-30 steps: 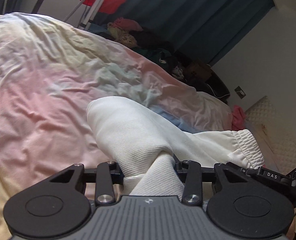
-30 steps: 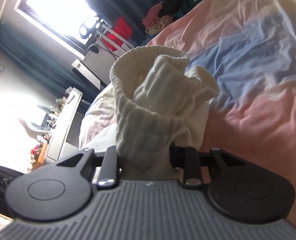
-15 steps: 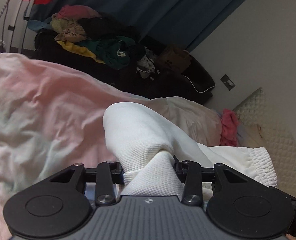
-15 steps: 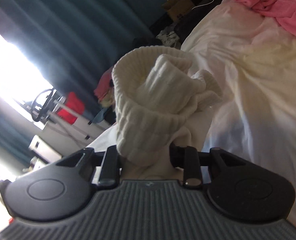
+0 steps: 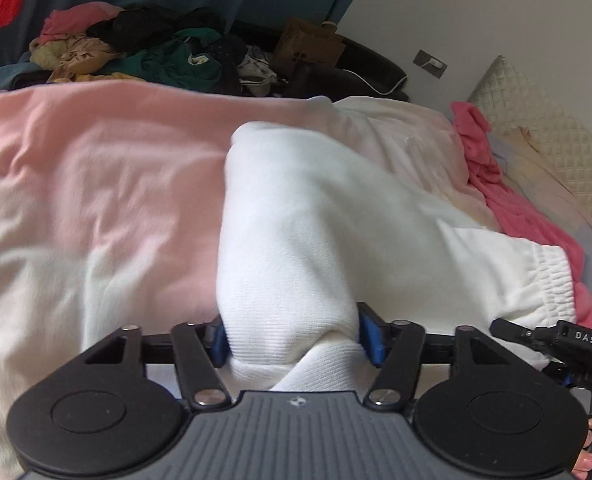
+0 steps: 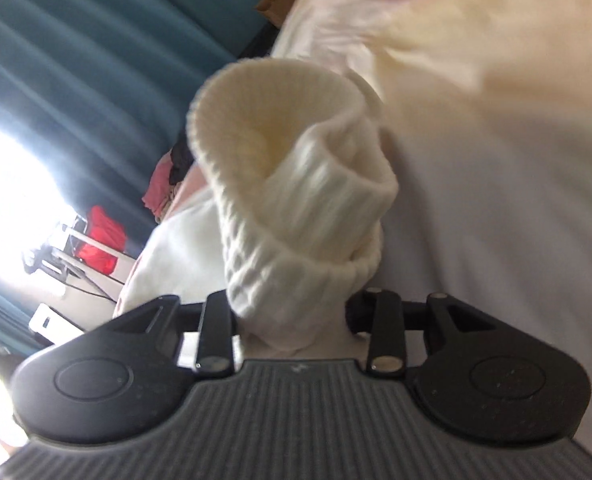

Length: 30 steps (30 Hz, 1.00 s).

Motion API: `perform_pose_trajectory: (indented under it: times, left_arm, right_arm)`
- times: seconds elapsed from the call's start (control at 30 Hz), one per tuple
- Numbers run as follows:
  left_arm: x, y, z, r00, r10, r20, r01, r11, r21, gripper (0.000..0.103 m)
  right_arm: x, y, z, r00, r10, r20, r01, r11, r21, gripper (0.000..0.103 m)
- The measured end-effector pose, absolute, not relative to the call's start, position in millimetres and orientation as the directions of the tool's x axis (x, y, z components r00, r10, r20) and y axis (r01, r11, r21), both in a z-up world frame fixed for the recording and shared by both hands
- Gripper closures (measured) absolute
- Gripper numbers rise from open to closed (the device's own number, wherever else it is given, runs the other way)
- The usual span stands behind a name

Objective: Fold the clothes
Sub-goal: 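Open both grippers and release the folded sweatpants onto the duvet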

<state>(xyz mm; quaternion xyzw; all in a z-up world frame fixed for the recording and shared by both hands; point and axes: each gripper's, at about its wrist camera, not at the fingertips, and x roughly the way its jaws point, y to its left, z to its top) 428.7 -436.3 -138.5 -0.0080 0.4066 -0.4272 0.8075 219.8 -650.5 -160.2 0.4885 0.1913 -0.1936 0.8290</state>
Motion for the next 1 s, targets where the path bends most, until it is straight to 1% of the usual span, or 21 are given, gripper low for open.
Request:
perform_pose_trajectory:
  times: [0.03,0.1,0.17,0.23,0.3,0.4,0.5,0.53,0.6,0.63,0.67,0.7,0.77,0.9,1.0]
  left_arm:
    - [425,-433,-141,0.318,-0.696,-0.644,0.677,0.642,-0.36,0.024]
    - [421,-428,-139,0.34,-0.681,-0.648,0.665,0.662,-0.346,0.017]
    - [415,-423,-125,0.374,-0.667,-0.645,0.662,0.679,-0.318,0.017]
    - [407,-413,-103,0.403,-0.651,-0.643,0.641,0.703,-0.31,0.017]
    - [396,-403,-78,0.423,-0.639,-0.643,0.622,0.721,-0.307,0.017]
    - [368,-386,-29,0.454,-0.64,-0.619,0.641,0.718,-0.272,0.017]
    - [330,-362,22,0.506,-0.655,-0.561,0.679,0.704,-0.21,0.011]
    - [317,-356,37,0.511,-0.661,-0.549,0.687,0.698,-0.201,0.01]
    - [290,-342,66,0.527,-0.67,-0.523,0.701,0.69,-0.178,0.009]
    - [275,-336,80,0.544,-0.67,-0.506,0.704,0.692,-0.16,0.009]
    - [262,-329,92,0.558,-0.668,-0.492,0.704,0.695,-0.146,0.007]
    - [246,-320,103,0.572,-0.666,-0.479,0.702,0.699,-0.136,0.0]
    - [213,-299,123,0.599,-0.666,-0.446,0.697,0.707,-0.119,0.0]
    - [154,-252,140,0.633,-0.661,-0.404,0.688,0.719,-0.098,0.0]
    - [108,-214,141,0.672,-0.645,-0.364,0.664,0.742,-0.089,0.0]
  right_arm:
    - [219,-648,-164,0.849,-0.137,-0.511,0.513,0.447,0.733,0.058]
    - [217,-647,-159,0.833,-0.142,-0.534,0.538,0.432,0.724,0.056]
    - [213,-645,-148,0.809,-0.151,-0.569,0.574,0.416,0.705,0.056]
    - [205,-639,-129,0.764,-0.175,-0.62,0.629,0.415,0.658,0.056]
    - [192,-633,-105,0.737,-0.216,-0.641,0.661,0.429,0.615,0.056]
    - [169,-619,-63,0.743,-0.26,-0.617,0.655,0.473,0.589,0.056]
    - [144,-595,-15,0.772,-0.302,-0.559,0.62,0.55,0.559,0.056]
    - [136,-585,0,0.78,-0.308,-0.545,0.609,0.578,0.544,0.055]
    - [123,-566,28,0.797,-0.314,-0.516,0.58,0.634,0.511,0.05]
    - [116,-557,41,0.807,-0.315,-0.5,0.565,0.661,0.494,0.046]
    - [109,-548,53,0.816,-0.317,-0.484,0.55,0.685,0.478,0.037]
    - [103,-537,64,0.824,-0.318,-0.468,0.535,0.708,0.461,0.032]
    - [89,-514,84,0.837,-0.319,-0.445,0.509,0.752,0.419,0.013]
    - [59,-466,115,0.85,-0.316,-0.422,0.473,0.81,0.346,0.013]
    - [36,-430,126,0.859,-0.319,-0.402,0.46,0.825,0.329,0.013]
